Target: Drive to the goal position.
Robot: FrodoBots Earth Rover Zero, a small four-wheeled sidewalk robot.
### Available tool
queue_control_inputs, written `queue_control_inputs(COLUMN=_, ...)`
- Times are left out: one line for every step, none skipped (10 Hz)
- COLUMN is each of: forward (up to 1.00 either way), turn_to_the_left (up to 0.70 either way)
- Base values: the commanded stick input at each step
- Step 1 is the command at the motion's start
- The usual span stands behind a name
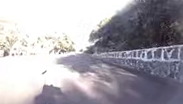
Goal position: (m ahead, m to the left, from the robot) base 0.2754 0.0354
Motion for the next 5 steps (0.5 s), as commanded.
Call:
queue_control_inputs(forward=0.70, turn_to_the_left=-0.35)
queue_control_inputs(forward=0.70, turn_to_the_left=-0.35)
queue_control_inputs(forward=0.70, turn_to_the_left=-0.35)
queue_control_inputs(forward=0.70, turn_to_the_left=-0.35)
queue_control_inputs(forward=0.70, turn_to_the_left=-0.35)
